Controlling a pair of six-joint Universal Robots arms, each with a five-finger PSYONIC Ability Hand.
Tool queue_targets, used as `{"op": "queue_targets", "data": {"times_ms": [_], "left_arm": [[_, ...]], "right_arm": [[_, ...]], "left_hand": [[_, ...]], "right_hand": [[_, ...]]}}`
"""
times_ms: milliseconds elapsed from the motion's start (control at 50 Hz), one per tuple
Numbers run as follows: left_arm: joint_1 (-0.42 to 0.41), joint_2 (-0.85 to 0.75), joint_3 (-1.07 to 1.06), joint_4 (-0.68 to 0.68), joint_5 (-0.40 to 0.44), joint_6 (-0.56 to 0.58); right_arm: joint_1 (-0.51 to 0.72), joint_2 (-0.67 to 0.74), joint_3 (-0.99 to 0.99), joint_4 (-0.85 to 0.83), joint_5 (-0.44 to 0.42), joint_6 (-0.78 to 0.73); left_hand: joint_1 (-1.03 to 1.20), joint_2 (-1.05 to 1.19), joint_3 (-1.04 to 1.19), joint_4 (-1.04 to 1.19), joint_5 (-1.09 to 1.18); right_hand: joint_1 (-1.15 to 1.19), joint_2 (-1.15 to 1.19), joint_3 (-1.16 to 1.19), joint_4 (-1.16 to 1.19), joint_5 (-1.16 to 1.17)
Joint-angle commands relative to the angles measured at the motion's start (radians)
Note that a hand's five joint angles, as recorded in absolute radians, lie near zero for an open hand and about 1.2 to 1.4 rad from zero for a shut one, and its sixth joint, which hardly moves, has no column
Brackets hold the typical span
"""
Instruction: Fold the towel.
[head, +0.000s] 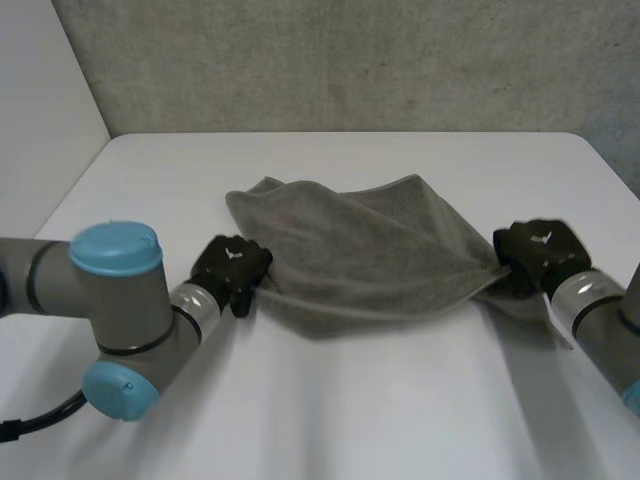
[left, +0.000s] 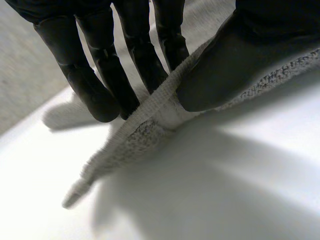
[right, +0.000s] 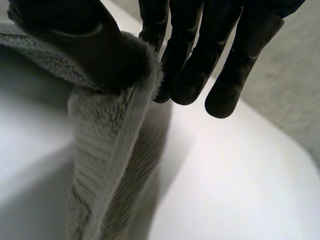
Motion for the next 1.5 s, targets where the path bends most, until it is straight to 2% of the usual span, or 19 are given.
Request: {"op": "queue_targets", "data": {"times_ms": [20, 140, 180, 240, 380, 480, 620, 660, 740, 780, 800, 840, 860, 900, 960, 1060, 1280, 1400, 1500], "left_arm": [[0.053, 0.243, -0.009, 0.000, -0.014, -0.003], [0.084, 0.436, -0.011, -0.003, -0.013, -0.010], [0.084, 0.517, -0.003, -0.005, -0.011, -0.007], [0.084, 0.566, 0.009, -0.008, -0.008, -0.006], [0.089, 0.543, 0.035, -0.032, -0.010, 0.005], [0.092, 0.343, 0.106, -0.074, -0.013, 0.054], [0.089, 0.126, 0.227, -0.066, -0.022, 0.217], [0.087, 0.031, 0.319, -0.060, -0.034, 0.297], [0.081, -0.021, 0.425, 0.005, -0.053, 0.321], [0.079, -0.021, 0.489, 0.134, -0.073, 0.284], [0.079, -0.021, 0.489, 0.135, -0.073, 0.284], [0.081, 0.027, 0.497, 0.298, -0.099, 0.189], [0.081, 0.028, 0.497, 0.299, -0.099, 0.189], [0.092, 0.101, 0.494, 0.394, -0.122, 0.090], [0.093, 0.141, 0.491, 0.384, -0.128, 0.036], [0.098, 0.157, 0.454, 0.316, -0.113, 0.029], [0.158, 0.215, 0.027, 0.262, 0.016, 0.066], [0.187, 0.226, -0.129, 0.264, 0.033, 0.154], [0.228, 0.229, -0.248, 0.278, 0.035, 0.259]], "right_arm": [[-0.006, -0.215, -0.117, 0.097, -0.001, -0.006], [-0.006, -0.283, -0.281, 0.297, -0.031, -0.038], [-0.008, -0.284, -0.394, 0.434, -0.063, -0.087], [0.005, -0.266, -0.497, 0.553, -0.062, -0.170], [0.052, -0.162, -0.622, 0.648, -0.009, -0.320], [0.081, -0.016, -0.653, 0.650, 0.113, -0.455], [0.137, 0.157, -0.715, 0.602, 0.136, -0.521], [0.161, 0.246, -0.787, 0.520, 0.139, -0.518], [0.183, 0.303, -0.873, 0.372, 0.162, -0.521], [0.190, 0.312, -0.925, 0.137, 0.191, -0.518], [0.190, 0.312, -0.926, 0.136, 0.191, -0.518], [0.195, 0.289, -0.903, -0.143, 0.199, -0.518], [0.195, 0.289, -0.903, -0.145, 0.199, -0.518], [0.192, 0.218, -0.826, -0.356, 0.191, -0.518], [0.196, 0.133, -0.750, -0.407, 0.168, -0.508], [0.189, 0.108, -0.660, -0.343, 0.093, -0.426], [0.160, 0.117, -0.463, 0.229, 0.001, -0.380], [0.138, 0.137, -0.349, 0.275, -0.008, -0.386], [0.109, 0.147, -0.211, 0.162, -0.007, -0.382]], "left_hand": [[-0.076, -0.116, -0.147, -0.126, -0.279], [-0.076, -0.116, -0.147, -0.126, -0.279], [-0.076, -0.116, -0.147, -0.126, -0.279], [-0.076, -0.116, -0.147, -0.126, -0.279], [-0.076, -0.116, -0.147, -0.126, -0.279], [-0.076, -0.116, -0.147, -0.126, -0.279], [-0.076, -0.116, -0.147, -0.126, -0.279], [-0.076, -0.116, -0.147, -0.126, -0.279], [-0.076, -0.116, -0.147, -0.126, -0.279], [-0.076, -0.116, -0.147, -0.126, -0.279], [-0.076, -0.116, -0.147, -0.126, -0.279], [-0.076, -0.116, -0.147, -0.126, -0.279], [-0.076, -0.116, -0.147, -0.126, -0.279], [-0.076, -0.116, -0.147, -0.126, -0.279], [-0.076, -0.116, -0.147, -0.126, -0.279], [-0.076, -0.116, -0.147, -0.126, -0.279], [-0.076, -0.116, -0.147, -0.126, -0.279], [-0.076, -0.116, -0.147, -0.126, -0.279], [-0.076, -0.116, -0.147, -0.126, -0.279]], "right_hand": [[0.055, 0.069, 0.056, 0.051, 0.046], [0.055, 0.069, 0.056, 0.051, 0.046], [0.055, 0.069, 0.056, 0.051, 0.046], [0.055, 0.069, 0.056, 0.051, 0.046], [0.055, 0.069, 0.056, 0.051, 0.046], [0.055, 0.069, 0.056, 0.051, 0.046], [0.055, 0.069, 0.056, 0.051, 0.046], [0.055, 0.069, 0.056, 0.051, 0.046], [0.055, 0.069, 0.056, 0.051, 0.046], [0.055, 0.069, 0.056, 0.051, 0.046], [0.055, 0.069, 0.056, 0.051, 0.046], [0.055, 0.069, 0.056, 0.051, 0.046], [0.055, 0.069, 0.056, 0.051, 0.046], [0.055, 0.069, 0.056, 0.051, 0.046], [0.055, 0.069, 0.056, 0.051, 0.046], [0.055, 0.069, 0.056, 0.051, 0.046], [0.055, 0.069, 0.056, 0.051, 0.046], [0.055, 0.069, 0.056, 0.051, 0.046], [0.055, 0.069, 0.056, 0.051, 0.046]]}}
